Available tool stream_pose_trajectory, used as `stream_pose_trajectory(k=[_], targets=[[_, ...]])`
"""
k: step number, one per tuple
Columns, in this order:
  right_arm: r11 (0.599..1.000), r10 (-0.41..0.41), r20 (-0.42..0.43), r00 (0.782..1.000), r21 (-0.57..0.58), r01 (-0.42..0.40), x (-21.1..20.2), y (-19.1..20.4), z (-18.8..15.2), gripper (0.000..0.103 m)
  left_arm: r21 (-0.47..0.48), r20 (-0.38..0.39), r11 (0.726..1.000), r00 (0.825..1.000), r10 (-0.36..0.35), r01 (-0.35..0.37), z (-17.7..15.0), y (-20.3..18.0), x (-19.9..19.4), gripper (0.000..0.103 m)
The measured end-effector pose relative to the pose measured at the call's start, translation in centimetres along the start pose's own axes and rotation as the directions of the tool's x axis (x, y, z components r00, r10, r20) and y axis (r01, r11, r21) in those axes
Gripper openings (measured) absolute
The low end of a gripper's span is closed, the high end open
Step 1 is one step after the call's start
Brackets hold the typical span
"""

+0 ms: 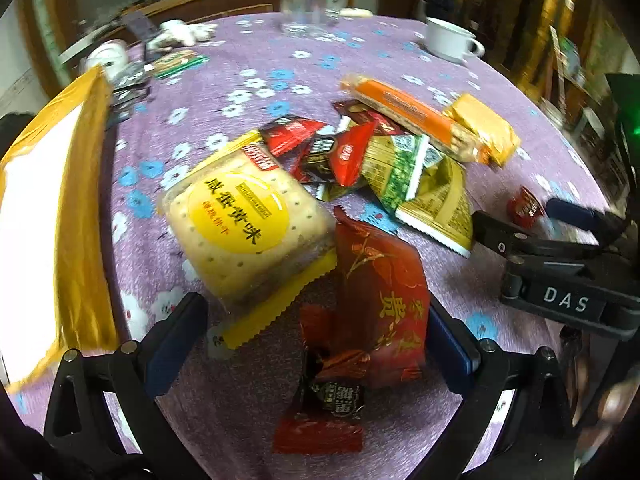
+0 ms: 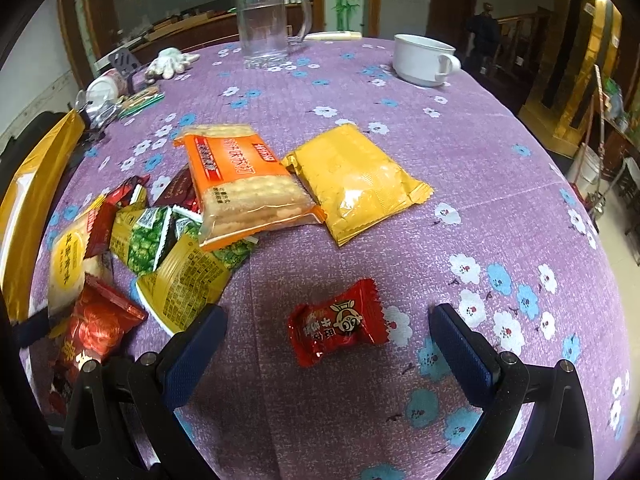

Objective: Organize snacks
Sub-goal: 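Move both tools toward the snack pile on the table, then grasp the yellow pillow pack with the right tool while the left tool grasps the orange cracker pack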

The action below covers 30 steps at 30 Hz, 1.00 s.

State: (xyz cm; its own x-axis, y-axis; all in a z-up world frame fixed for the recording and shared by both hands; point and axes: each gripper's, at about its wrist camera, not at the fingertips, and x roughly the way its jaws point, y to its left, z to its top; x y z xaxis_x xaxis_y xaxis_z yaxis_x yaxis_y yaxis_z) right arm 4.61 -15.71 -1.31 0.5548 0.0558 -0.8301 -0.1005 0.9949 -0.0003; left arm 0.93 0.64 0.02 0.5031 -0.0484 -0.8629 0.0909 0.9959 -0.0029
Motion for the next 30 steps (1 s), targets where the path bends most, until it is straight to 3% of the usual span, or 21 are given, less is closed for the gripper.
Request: stream_pose_trajectory(k=[4, 7, 9, 11, 13, 16, 20, 24, 27, 30], targets=[[0.997, 0.050, -0.047, 0.998, -0.058, -0.052, -0.4, -0.6, -0.2, 0.103, 0.057, -0.021, 0.998, 0.999, -0.036, 0.038, -0.4, -0.1, -0.6, 0.102], [0.993, 0.085, -0.067, 0.994, -0.082, -0.090, -1.5, -1.6, 0.0, 0.098, 0.079, 0.018, 0.993, 0.996, -0.090, 0.089, -0.6, 0.3, -2.1, 0.101], [0.988, 0.130, -0.054, 0.990, -0.073, -0.134, -2.7, -2.6, 0.4, 0.097, 0.079, 0.060, 0.991, 0.991, -0.116, 0.112, -0.7, 0.7, -3.1, 0.101], [0.973, 0.230, -0.016, 0.973, -0.026, -0.230, -4.3, -4.3, 1.3, 0.097, 0.078, 0.100, 0.988, 0.985, -0.138, 0.131, -0.6, 1.1, -3.8, 0.099], [0.964, 0.264, 0.009, 0.964, -0.005, -0.264, -5.2, -5.2, 2.4, 0.096, 0.064, 0.115, 0.987, 0.981, -0.156, 0.150, -0.5, 1.5, -4.0, 0.096], [0.973, 0.231, 0.019, 0.973, -0.026, -0.230, -4.9, -5.2, 4.3, 0.094, 0.050, 0.123, 0.984, 0.977, -0.174, 0.169, -0.4, 1.9, -4.0, 0.089], [0.979, 0.197, -0.029, 0.980, -0.046, -0.198, -1.5, -4.4, 7.8, 0.071, 0.036, 0.134, 0.986, 0.977, -0.165, 0.161, -0.3, 2.3, -4.3, 0.088], [0.978, 0.182, -0.084, 0.980, -0.089, -0.189, 1.7, -3.1, 9.4, 0.072, 0.014, 0.142, 0.989, 0.979, -0.147, 0.146, -0.2, 3.0, -4.9, 0.088], [0.982, 0.137, -0.078, 0.988, -0.123, -0.146, 3.4, -2.2, 9.6, 0.072, -0.015, 0.130, 0.990, 0.981, -0.141, 0.144, -0.1, 3.9, -4.9, 0.088], [0.983, 0.139, -0.050, 0.989, -0.110, -0.144, 3.6, -2.9, 9.3, 0.062, -0.033, 0.113, 0.988, 0.983, -0.146, 0.151, 0.3, 4.5, -4.9, 0.088]])
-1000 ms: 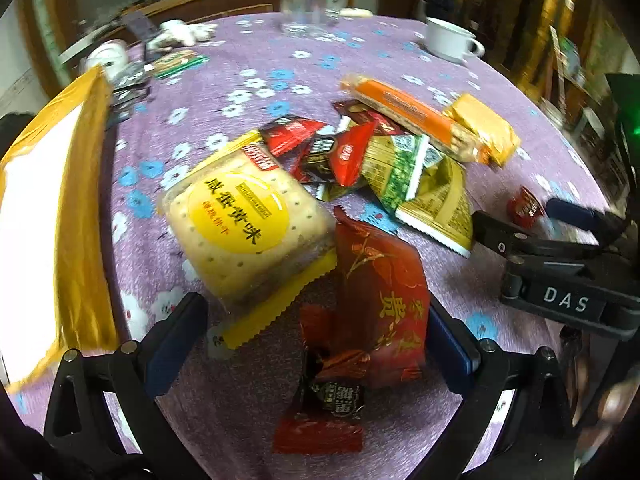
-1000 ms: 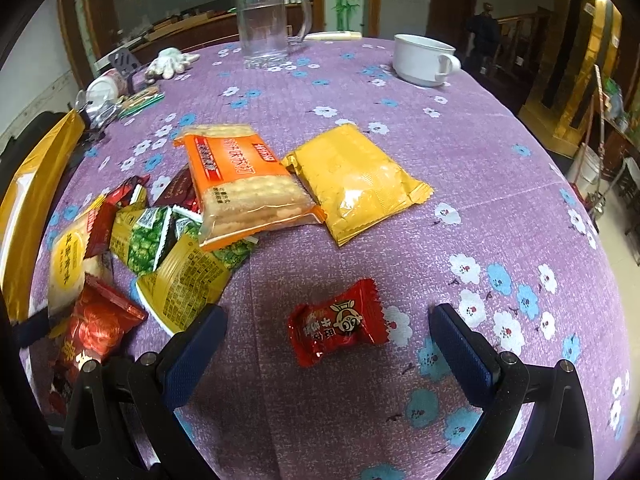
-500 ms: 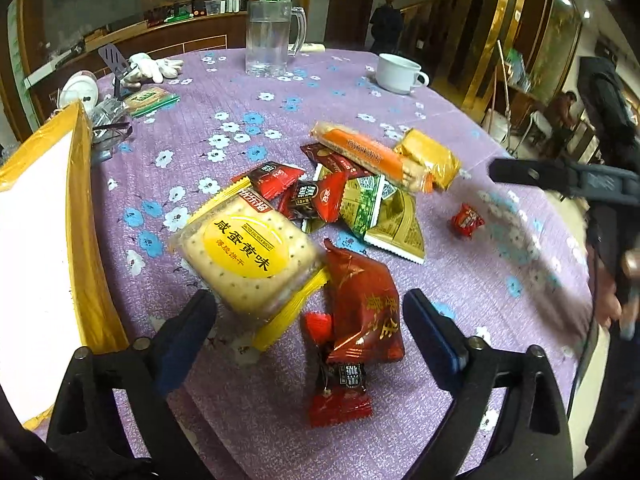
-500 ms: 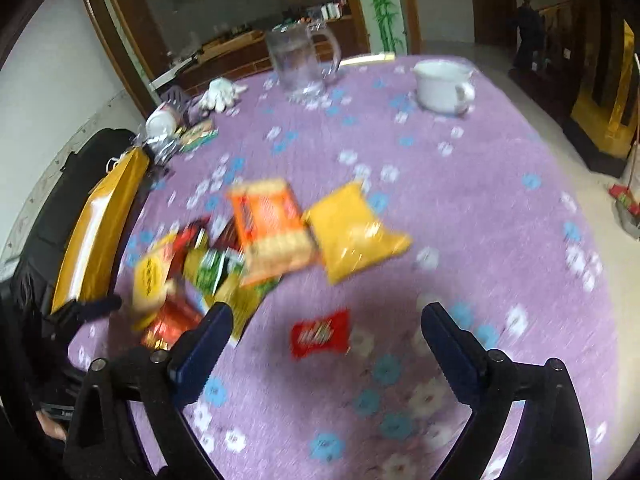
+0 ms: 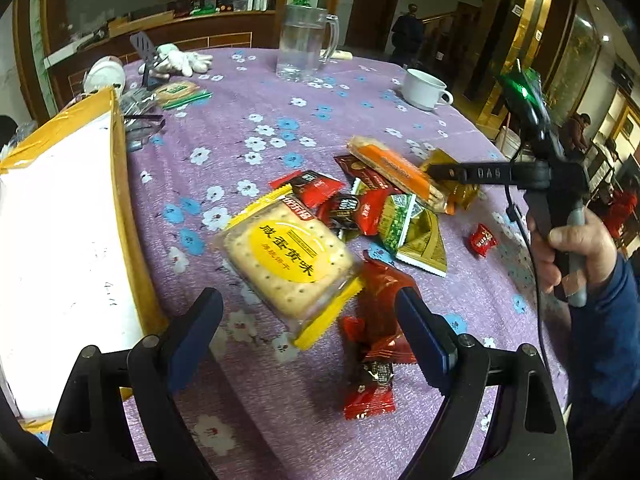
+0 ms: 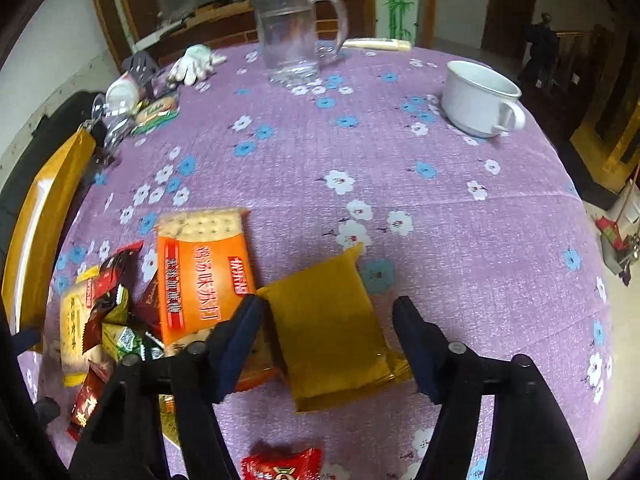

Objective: Organize snacks
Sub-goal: 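Grasp the yellow pillow pack with the right tool while the left tool grasps the orange cracker pack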

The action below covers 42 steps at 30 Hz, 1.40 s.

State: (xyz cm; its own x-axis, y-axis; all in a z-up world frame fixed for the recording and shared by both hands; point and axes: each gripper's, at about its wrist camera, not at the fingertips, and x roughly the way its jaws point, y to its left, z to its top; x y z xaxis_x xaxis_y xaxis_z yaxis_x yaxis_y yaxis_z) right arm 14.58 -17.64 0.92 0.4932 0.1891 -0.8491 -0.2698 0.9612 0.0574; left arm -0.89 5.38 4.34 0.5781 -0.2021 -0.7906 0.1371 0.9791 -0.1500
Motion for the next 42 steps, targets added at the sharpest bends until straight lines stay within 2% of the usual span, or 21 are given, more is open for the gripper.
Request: stream_pose_trajectory(k=[1, 2, 4, 6, 10, 13, 18, 21, 24, 27, 29, 31, 33, 34, 35, 37, 38, 39, 42], targets=[[1.000, 0.004, -0.010, 1.000, 0.000, -0.004, 0.5, -0.4, -0.3, 0.059, -0.005, -0.002, 1.000, 1.000, 0.004, -0.004, 0.3, 0.2, -0.1, 0.088], [1.000, 0.001, -0.021, 1.000, 0.000, -0.001, 0.9, -0.7, -0.5, 0.060, -0.008, 0.000, 1.000, 1.000, 0.013, -0.013, 0.6, 0.4, -0.2, 0.088], [1.000, -0.007, 0.006, 1.000, -0.011, 0.007, 0.9, -0.9, -0.8, 0.059, -0.024, 0.006, 1.000, 1.000, 0.020, -0.020, 1.5, 0.6, -0.4, 0.088], [1.000, -0.006, 0.022, 1.000, -0.012, 0.007, 0.7, -1.0, -0.9, 0.046, -0.054, -0.007, 0.999, 1.000, 0.007, -0.007, 2.9, 0.6, -0.1, 0.088], [0.999, 0.028, 0.065, 0.998, 0.044, -0.031, -0.2, -2.0, -0.8, 0.046, -0.103, -0.051, 0.991, 0.994, -0.096, 0.090, 7.1, -1.1, 1.3, 0.088], [0.993, 0.044, 0.107, 0.993, 0.107, -0.055, -1.5, -3.3, -0.8, 0.046, -0.110, -0.113, 0.986, 0.984, -0.138, 0.126, 9.7, -3.4, 3.7, 0.086], [0.979, 0.044, 0.134, 0.990, 0.192, -0.069, -2.2, -5.3, -0.5, 0.046, -0.102, -0.214, 0.993, 0.973, -0.087, 0.066, 10.7, -6.3, 7.9, 0.076], [0.974, 0.042, 0.143, 0.989, 0.213, -0.072, -2.5, -5.7, -0.4, 0.046, -0.067, -0.260, 0.998, 0.965, -0.030, 0.013, 10.9, -7.7, 10.4, 0.076], [0.971, 0.037, 0.162, 0.986, 0.228, -0.073, -2.9, -5.8, -0.3, 0.046, -0.035, -0.252, 0.999, 0.968, 0.001, -0.010, 11.2, -8.9, 11.4, 0.076], [0.964, 0.022, 0.171, 0.985, 0.259, -0.067, -3.2, -6.5, -0.5, 0.046, 0.082, -0.236, 0.995, 0.969, 0.075, -0.057, 12.2, -11.5, 12.8, 0.076], [0.954, 0.006, 0.169, 0.986, 0.294, -0.056, -3.2, -7.3, -0.7, 0.046, 0.184, -0.211, 0.979, 0.969, 0.129, -0.091, 12.8, -13.4, 13.8, 0.076], [0.945, -0.009, 0.167, 0.986, 0.324, -0.046, -3.2, -8.1, -0.9, 0.046, 0.240, -0.213, 0.968, 0.968, 0.132, -0.079, 12.8, -14.3, 14.4, 0.076], [0.935, -0.016, 0.168, 0.986, 0.352, -0.045, -3.2, -8.8, -1.0, 0.046, 0.274, -0.221, 0.962, 0.973, 0.070, -0.007, 12.4, -15.3, 14.6, 0.075], [0.930, -0.019, 0.169, 0.985, 0.366, -0.045, -3.2, -9.1, -1.1, 0.046, 0.305, -0.219, 0.952, 0.975, 0.036, 0.034, 12.0, -16.0, 14.4, 0.075], [0.925, -0.025, 0.171, 0.985, 0.379, -0.043, -3.3, -9.4, -1.2, 0.046, 0.350, -0.211, 0.936, 0.977, 0.032, 0.045, 11.6, -16.7, 14.2, 0.076], [0.921, -0.040, 0.170, 0.985, 0.388, -0.030, -3.3, -9.6, -1.2, 0.046, 0.430, -0.157, 0.903, 0.984, 0.078, -0.003, 11.0, -17.5, 13.9, 0.076], [0.920, -0.042, 0.168, 0.985, 0.391, -0.027, -3.3, -9.7, -1.3, 0.046, 0.438, -0.146, 0.899, 0.985, 0.091, -0.018, 11.0, -17.5, 13.9, 0.076], [0.919, -0.042, 0.167, 0.985, 0.393, -0.027, -3.3, -9.8, -1.3, 0.046, 0.417, -0.157, 0.909, 0.983, 0.091, -0.018, 11.2, -17.2, 14.0, 0.076], [0.920, -0.051, 0.170, 0.984, 0.392, -0.020, -3.5, -9.7, -1.3, 0.046, 0.299, -0.205, 0.954, 0.976, 0.073, -0.008, 12.4, -15.0, 14.0, 0.076]])
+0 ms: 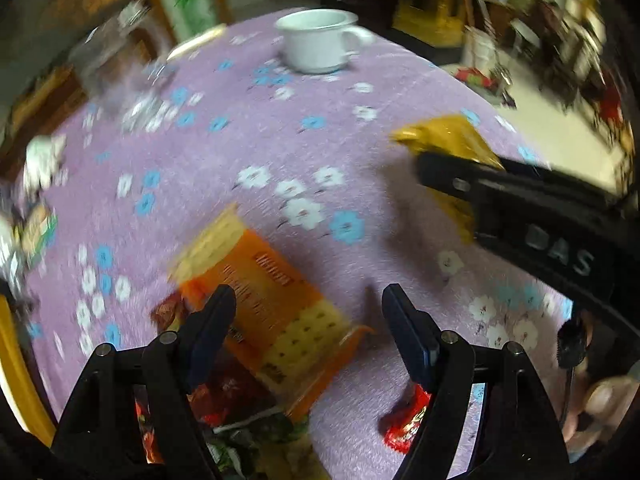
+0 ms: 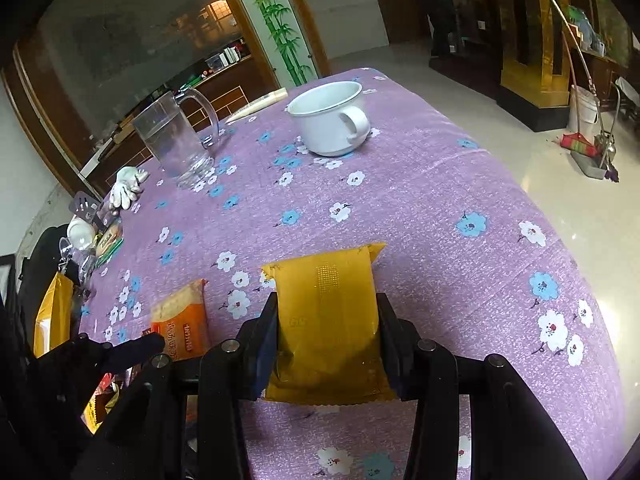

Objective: Organize snacks
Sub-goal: 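Grasp the yellow pillow pack with the right tool while the left tool grasps the orange cracker pack, then carry the orange cracker pack with the left tool while the right tool carries the yellow pack to the box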

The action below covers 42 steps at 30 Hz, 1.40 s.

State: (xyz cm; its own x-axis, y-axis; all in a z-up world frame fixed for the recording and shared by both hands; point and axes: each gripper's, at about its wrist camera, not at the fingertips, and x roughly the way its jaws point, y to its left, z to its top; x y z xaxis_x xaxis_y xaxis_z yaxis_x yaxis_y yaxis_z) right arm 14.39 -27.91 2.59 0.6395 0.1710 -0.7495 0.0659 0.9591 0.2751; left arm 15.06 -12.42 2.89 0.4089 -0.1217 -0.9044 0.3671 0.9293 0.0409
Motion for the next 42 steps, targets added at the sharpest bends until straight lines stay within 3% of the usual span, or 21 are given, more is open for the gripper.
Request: stream_pose_trajectory(k=[2, 5, 7, 11, 17, 21, 24, 26, 30, 42], targets=[[1.000, 0.003, 0.000, 1.000, 0.005, -0.003, -0.1, -0.1, 0.0, 0.046, -0.054, -0.004, 0.999, 1.000, 0.002, -0.002, 0.2, 0.8, -0.1, 0.076], [1.000, 0.003, 0.000, 1.000, 0.003, -0.003, 0.0, 0.1, 0.0, 0.046, -0.150, -0.045, 0.988, 0.998, -0.053, 0.046, 0.3, 2.8, 0.4, 0.075], [1.000, 0.008, 0.004, 1.000, 0.002, -0.008, -0.1, -0.1, 0.0, 0.046, -0.199, -0.067, 0.980, 0.997, -0.043, 0.029, 0.2, 3.5, 0.7, 0.075], [1.000, 0.006, 0.006, 1.000, 0.009, -0.006, -0.3, -0.1, 0.0, 0.046, -0.203, -0.063, 0.978, 0.996, -0.059, 0.045, 0.5, 2.8, 1.2, 0.073], [1.000, 0.003, 0.000, 1.000, 0.007, -0.003, -0.2, 0.0, 0.0, 0.046, -0.049, -0.018, 0.998, 0.999, 0.050, -0.051, 1.7, -0.3, 2.3, 0.063], [1.000, 0.001, -0.002, 1.000, 0.013, -0.001, -0.2, -0.1, 0.1, 0.046, 0.086, 0.040, 0.993, 0.996, 0.077, -0.080, 1.1, -1.8, 2.3, 0.064], [1.000, -0.003, 0.000, 1.000, 0.002, 0.003, -0.1, 0.2, 0.0, 0.046, 0.007, 0.006, 1.000, 1.000, 0.020, -0.020, 1.6, -0.5, 2.7, 0.064], [1.000, -0.006, -0.002, 1.000, -0.003, 0.006, 0.0, 0.3, -0.1, 0.046, -0.044, 0.010, 0.998, 0.999, -0.040, 0.041, 1.4, 0.6, 2.8, 0.058], [1.000, -0.001, -0.009, 1.000, 0.006, 0.001, 0.1, 0.0, 0.0, 0.046, -0.081, 0.021, 0.996, 0.999, -0.038, 0.040, 0.9, 1.5, 2.4, 0.056], [0.998, 0.043, 0.020, 0.999, -0.043, -0.043, -0.3, 1.2, -0.3, 0.046, -0.200, 0.114, 0.970, 0.986, -0.120, 0.141, -0.7, 5.2, -1.5, 0.056]])
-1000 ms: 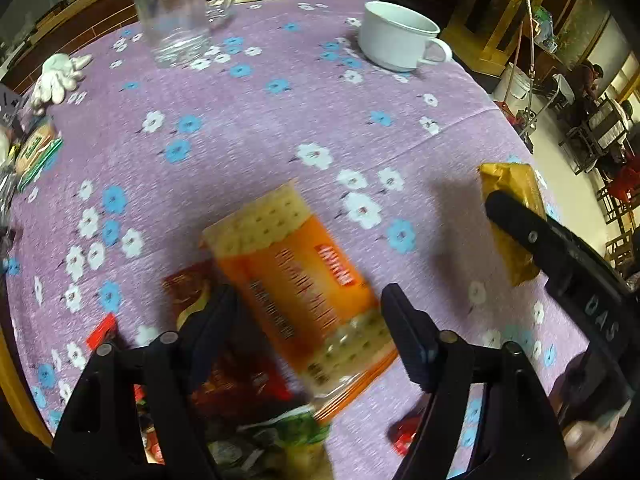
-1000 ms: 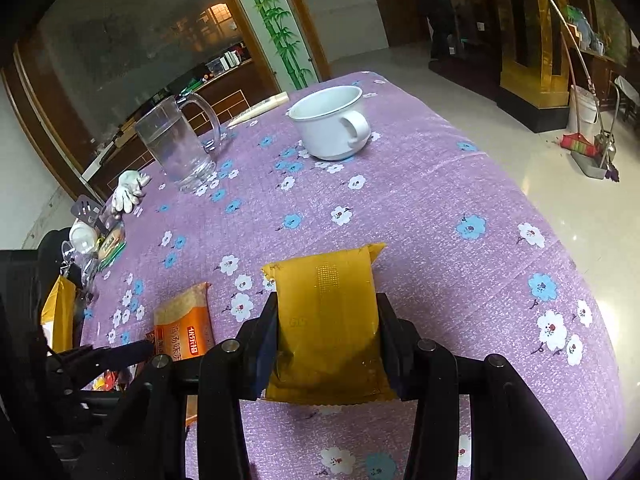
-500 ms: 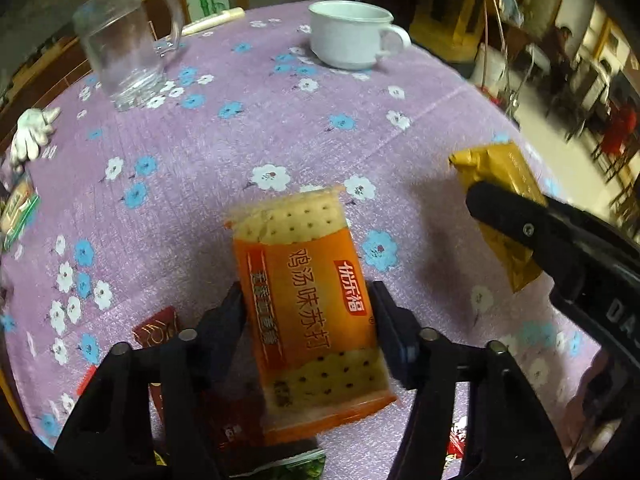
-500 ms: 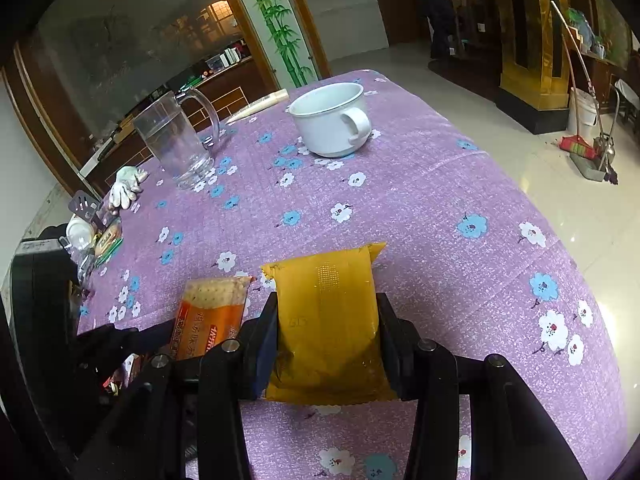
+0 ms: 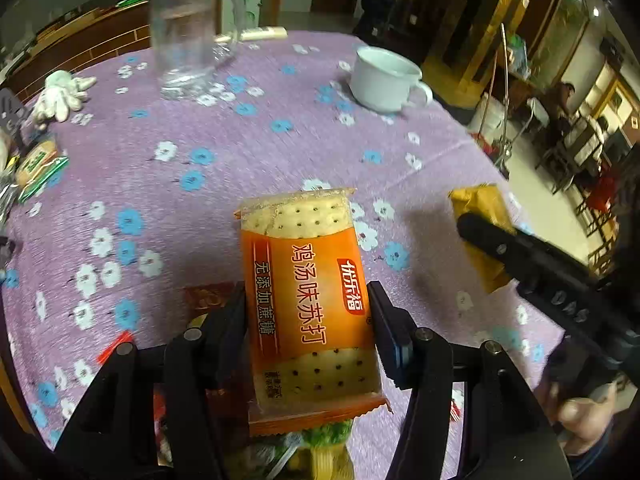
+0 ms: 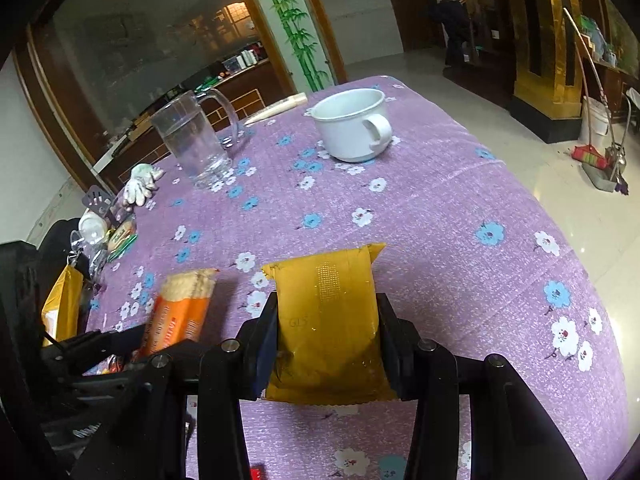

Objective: Organize snacks
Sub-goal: 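Carry the orange cracker pack with the left tool while the right tool carries the yellow pack to the box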

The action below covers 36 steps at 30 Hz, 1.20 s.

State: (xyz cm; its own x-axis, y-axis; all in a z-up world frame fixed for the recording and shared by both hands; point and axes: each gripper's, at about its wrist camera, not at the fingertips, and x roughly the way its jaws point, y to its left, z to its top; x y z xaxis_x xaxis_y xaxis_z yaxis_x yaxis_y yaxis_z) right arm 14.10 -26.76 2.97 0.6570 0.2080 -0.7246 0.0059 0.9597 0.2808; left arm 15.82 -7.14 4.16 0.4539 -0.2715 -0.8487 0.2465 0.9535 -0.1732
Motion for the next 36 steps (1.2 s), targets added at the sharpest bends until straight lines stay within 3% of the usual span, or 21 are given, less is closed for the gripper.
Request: stream_pose_trajectory(k=[10, 19, 36], targets=[[0.991, 0.074, 0.047, 0.996, -0.113, -0.069, -0.9, 3.0, -0.5, 0.046, -0.044, 0.133, 0.999, 0.991, -0.023, 0.029, -1.1, 3.8, -6.9, 0.056], [0.959, 0.194, 0.051, 0.980, -0.222, -0.179, -1.3, 6.2, -1.5, 0.046, -0.136, 0.176, 0.991, 0.984, 0.019, 0.005, -3.5, 9.3, -9.3, 0.056], [0.947, 0.187, 0.027, 0.982, -0.269, -0.173, -0.4, 7.2, -2.4, 0.046, -0.292, 0.266, 0.956, 0.957, 0.115, -0.033, -5.2, 18.7, -13.3, 0.056]])
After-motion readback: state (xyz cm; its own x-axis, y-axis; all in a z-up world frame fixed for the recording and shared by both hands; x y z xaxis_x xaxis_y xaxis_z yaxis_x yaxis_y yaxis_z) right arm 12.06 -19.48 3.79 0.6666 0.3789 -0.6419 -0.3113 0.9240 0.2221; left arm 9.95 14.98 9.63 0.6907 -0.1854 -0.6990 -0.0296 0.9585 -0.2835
